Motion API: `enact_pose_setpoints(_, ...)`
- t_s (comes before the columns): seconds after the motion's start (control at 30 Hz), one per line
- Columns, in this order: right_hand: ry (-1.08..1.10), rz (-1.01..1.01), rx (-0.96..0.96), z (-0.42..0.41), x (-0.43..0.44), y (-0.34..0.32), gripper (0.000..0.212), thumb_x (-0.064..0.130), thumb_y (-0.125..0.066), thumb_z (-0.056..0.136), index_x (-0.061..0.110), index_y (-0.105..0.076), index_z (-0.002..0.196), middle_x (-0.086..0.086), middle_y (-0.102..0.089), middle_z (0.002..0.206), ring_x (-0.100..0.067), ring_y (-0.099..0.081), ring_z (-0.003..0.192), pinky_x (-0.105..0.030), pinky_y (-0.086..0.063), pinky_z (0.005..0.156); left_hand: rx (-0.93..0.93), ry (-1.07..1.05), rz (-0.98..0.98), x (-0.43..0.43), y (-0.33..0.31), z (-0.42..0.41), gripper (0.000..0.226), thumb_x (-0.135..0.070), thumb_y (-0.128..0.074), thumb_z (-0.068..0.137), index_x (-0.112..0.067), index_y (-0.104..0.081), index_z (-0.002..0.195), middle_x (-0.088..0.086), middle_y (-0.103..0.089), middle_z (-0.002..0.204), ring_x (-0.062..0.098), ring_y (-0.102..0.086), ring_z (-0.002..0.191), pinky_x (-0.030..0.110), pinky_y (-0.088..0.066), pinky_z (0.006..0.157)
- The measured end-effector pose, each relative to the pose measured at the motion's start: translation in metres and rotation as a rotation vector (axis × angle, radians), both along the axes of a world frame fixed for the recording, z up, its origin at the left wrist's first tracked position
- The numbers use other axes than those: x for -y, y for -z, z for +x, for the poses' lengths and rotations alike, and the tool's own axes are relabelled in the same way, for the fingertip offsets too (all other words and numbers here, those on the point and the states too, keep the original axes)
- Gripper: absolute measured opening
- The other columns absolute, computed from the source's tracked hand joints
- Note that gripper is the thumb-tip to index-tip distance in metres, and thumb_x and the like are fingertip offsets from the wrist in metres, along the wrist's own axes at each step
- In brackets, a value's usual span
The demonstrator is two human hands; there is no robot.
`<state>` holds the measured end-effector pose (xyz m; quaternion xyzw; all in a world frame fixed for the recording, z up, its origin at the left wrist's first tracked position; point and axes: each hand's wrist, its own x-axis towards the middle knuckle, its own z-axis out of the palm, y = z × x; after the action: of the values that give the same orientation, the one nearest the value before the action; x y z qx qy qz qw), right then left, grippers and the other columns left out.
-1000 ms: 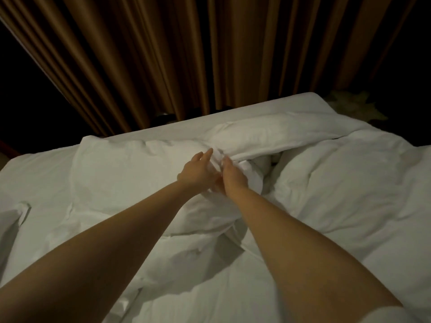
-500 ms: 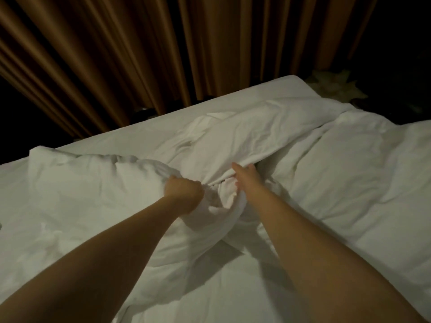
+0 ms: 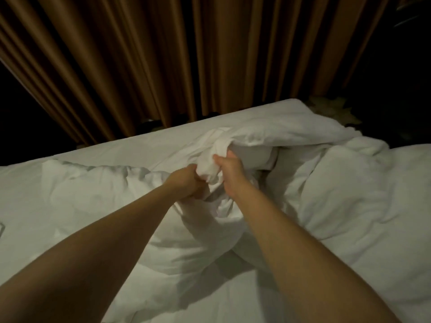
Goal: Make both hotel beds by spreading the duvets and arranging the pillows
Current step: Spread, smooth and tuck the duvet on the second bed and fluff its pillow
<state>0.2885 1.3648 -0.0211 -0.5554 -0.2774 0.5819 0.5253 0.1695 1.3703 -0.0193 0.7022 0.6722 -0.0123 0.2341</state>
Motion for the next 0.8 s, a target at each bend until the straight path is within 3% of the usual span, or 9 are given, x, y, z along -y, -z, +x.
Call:
enact_pose_setpoints(0.07, -0.028, 0.039, 0.017, 0.003, 0.015, -0.018, 0.038, 0.001, -0.049, 0.095, 0.007, -0.052, 0.133, -0.017, -0.059, 0.127, -0.036, -0.056, 0.115, -0.046, -0.044, 0.102, 0.173, 0.076, 0.025, 0.009, -0.008, 0.005, 0.009, -0.019, -0.053, 0.094, -0.016, -0.057, 0.102, 0.009, -0.06, 0.109, 0.023, -0.054, 0.099, 0.026, -0.035, 0.077)
enact_pose_setpoints(0.1, -0.039, 0.051, 0.023, 0.005, 0.021, -0.025, 0.039, 0.001, -0.049, 0.095, 0.006, -0.052, 0.133, -0.017, -0.059, 0.127, -0.036, -0.056, 0.115, -0.046, -0.044, 0.101, 0.248, 0.087, 0.046, 0.014, -0.011, 0.007, 0.008, -0.014, -0.051, 0.094, -0.017, -0.058, 0.092, 0.006, -0.061, 0.101, 0.022, -0.054, 0.095, 0.025, -0.033, 0.075)
enact_pose_setpoints(0.23, -0.029, 0.085, 0.018, 0.013, 0.036, -0.057, 0.021, 0.004, -0.055, 0.092, 0.011, -0.06, 0.11, -0.013, -0.064, 0.109, -0.03, -0.061, 0.1, -0.039, -0.051, 0.086, 0.435, -0.027, 0.104, 0.024, -0.036, -0.009, 0.022, -0.019, -0.045, 0.099, -0.012, -0.066, 0.102, 0.006, -0.062, 0.108, 0.026, -0.054, 0.105, 0.031, -0.037, 0.091)
enact_pose_setpoints(0.33, 0.027, 0.045, -0.191, 0.007, 0.043, -0.076, 0.011, 0.012, -0.052, 0.095, 0.015, -0.055, 0.085, -0.005, -0.059, 0.086, -0.018, -0.057, 0.081, -0.028, -0.046, 0.069, 0.715, -0.232, 0.102, 0.034, -0.08, -0.033, 0.024, -0.026, -0.046, 0.099, -0.012, -0.064, 0.091, 0.006, -0.061, 0.09, 0.025, -0.055, 0.088, 0.031, -0.04, 0.08)
enact_pose_setpoints(0.47, 0.177, -0.036, -0.41, -0.009, 0.052, -0.094, 0.021, 0.032, -0.062, 0.091, 0.012, -0.062, 0.093, -0.008, -0.065, 0.091, -0.019, -0.062, 0.081, -0.03, -0.054, 0.072, 0.983, -0.236, 0.132, 0.059, -0.129, -0.067, 0.024, -0.019, -0.048, 0.098, -0.012, -0.062, 0.08, 0.003, -0.065, 0.07, 0.017, -0.06, 0.066, 0.023, -0.046, 0.06)
enact_pose_setpoints(0.5, 0.193, -0.028, -0.433, -0.014, 0.053, -0.099, 0.025, 0.034, -0.064, 0.09, 0.011, -0.062, 0.097, -0.009, -0.066, 0.094, -0.021, -0.064, 0.084, -0.032, -0.056, 0.076, 0.996, -0.204, 0.158, 0.065, -0.137, -0.079, 0.023, -0.018, -0.049, 0.097, -0.01, -0.062, 0.079, 0.007, -0.064, 0.072, 0.02, -0.059, 0.069, 0.025, -0.045, 0.062)
enact_pose_setpoints(0.57, 0.22, -0.011, -0.42, -0.024, 0.054, -0.11, 0.026, 0.031, -0.063, 0.091, 0.008, -0.061, 0.105, -0.01, -0.065, 0.096, -0.025, -0.064, 0.09, -0.038, -0.055, 0.087, 0.972, -0.18, 0.173, 0.074, -0.148, -0.105, 0.021, -0.02, -0.051, 0.097, -0.008, -0.063, 0.084, 0.015, -0.062, 0.084, 0.025, -0.057, 0.081, 0.031, -0.044, 0.073)
enact_pose_setpoints(0.67, 0.272, 0.001, -0.372, -0.031, 0.059, -0.124, 0.025, 0.019, -0.061, 0.092, 0.005, -0.056, 0.113, -0.009, -0.061, 0.093, -0.026, -0.061, 0.094, -0.039, -0.052, 0.092, 0.833, -0.084, 0.065, 0.083, -0.156, -0.137, 0.026, -0.036, -0.056, 0.092, -0.013, -0.067, 0.092, 0.009, -0.07, 0.093, 0.026, -0.065, 0.09, 0.037, -0.05, 0.084)
enact_pose_setpoints(0.8, 0.375, 0.025, -0.28, -0.025, 0.073, -0.128, 0.039, 0.006, -0.059, 0.088, 0.003, -0.051, 0.126, -0.013, -0.06, 0.105, -0.029, -0.061, 0.097, -0.037, -0.054, 0.085, -0.028, 0.11, 0.303, 0.085, -0.148, -0.145, 0.037, -0.049, -0.071, 0.077, -0.019, -0.062, 0.096, -0.002, -0.066, 0.085, 0.016, -0.062, 0.08, 0.032, -0.051, 0.07)
